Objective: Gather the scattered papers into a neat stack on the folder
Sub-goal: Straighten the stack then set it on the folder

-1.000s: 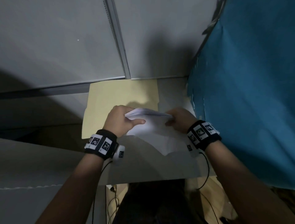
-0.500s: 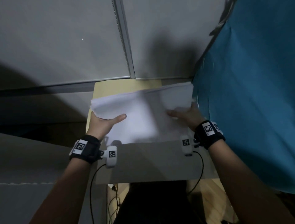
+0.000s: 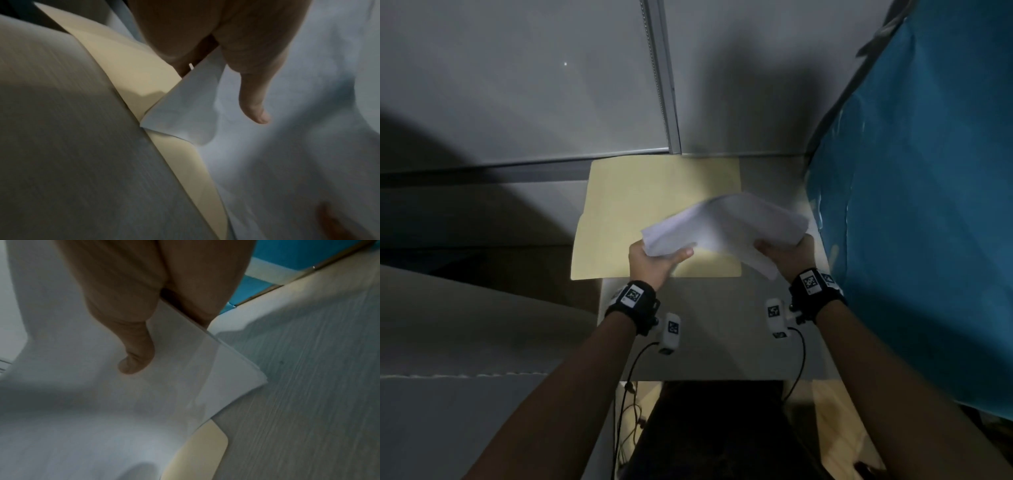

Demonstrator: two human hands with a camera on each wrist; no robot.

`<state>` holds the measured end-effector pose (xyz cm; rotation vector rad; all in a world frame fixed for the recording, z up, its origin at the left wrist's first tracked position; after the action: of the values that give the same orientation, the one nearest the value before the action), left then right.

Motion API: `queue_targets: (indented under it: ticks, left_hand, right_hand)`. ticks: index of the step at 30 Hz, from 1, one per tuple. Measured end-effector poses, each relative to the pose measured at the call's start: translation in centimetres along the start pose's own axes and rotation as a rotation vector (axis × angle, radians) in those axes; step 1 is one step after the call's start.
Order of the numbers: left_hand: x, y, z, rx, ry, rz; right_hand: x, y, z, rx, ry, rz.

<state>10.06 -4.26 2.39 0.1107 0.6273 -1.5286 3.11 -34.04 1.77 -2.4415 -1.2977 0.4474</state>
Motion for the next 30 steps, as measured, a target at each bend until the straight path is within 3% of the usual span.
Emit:
queue_targets:
  ticks: [6, 8, 10, 12, 14, 16, 17, 19, 22, 26, 30]
  left_hand:
    - [-1.9, 2.1, -0.1, -0.022, -0.043, 0.076]
    - [-4.3, 1.3, 1.3, 0.074, -0.006, 0.145]
    - [-6.4, -0.1, 4.0, 0.259, 0.124, 0.200]
    - [-6.3, -2.3, 8.1, 0.534, 0.308, 0.013]
    - [-4.3, -3.7, 10.2, 0.662, 0.610, -0.233]
    - [-2.3, -3.6, 10.3, 0.577, 0.837, -0.287]
    - [-1.9, -2.9, 9.6, 0.511, 0.833, -0.272]
    - [-2.2, -1.9, 8.0, 0.376, 0.674, -0.255]
    - [-4.2, -1.4, 6.7, 0.244, 0.373, -0.214]
    - [-5.7, -1.1, 7.8, 0.221, 0.100, -0.099]
    - [-3.4, -2.1, 9.7, 0.280, 0.015, -0.103]
  right_hand:
    - [-1.5, -0.6, -3.9, -0.123, -0.145, -0.048]
    - [-2.8, -1.3, -5.7, -0.222, -0.235, -0.098]
    - [-3.0, -2.5, -7.3, -0.263, -0.353, -0.175]
    - [-1.7, -3.3, -8.2, -0.299, -0.426, -0.287]
    - [0.1, -4.6, -9.4, -0.349, -0.424, -0.394]
    - [1.4, -5.0, -9.8, -0.394, -0.343, -0.492]
    - [1.6, -5.2, -10.3, -0.386, -0.309, -0.523]
    - [0.9, -5.1, -10.6, -0.353, -0.237, -0.542]
    - [-0.9, -4.3, -10.5, -0.270, -0.090, -0.430]
    - [0.6, -5.6, -10.9, -0.200, 0.286, -0.435]
    - [3.8, -6.6, -11.7, -0.243, 0.259, -0.331]
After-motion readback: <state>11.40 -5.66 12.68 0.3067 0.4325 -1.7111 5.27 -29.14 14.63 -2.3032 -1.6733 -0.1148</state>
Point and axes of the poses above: each hand's wrist, its own y-axis towards the middle knuckle, its own x-axis out of the palm, z = x × y, the point moved 4 cm from there along y, towards the middle knuckle, and after that the axes turned 12 degrees about y, right-handed, at the moved point
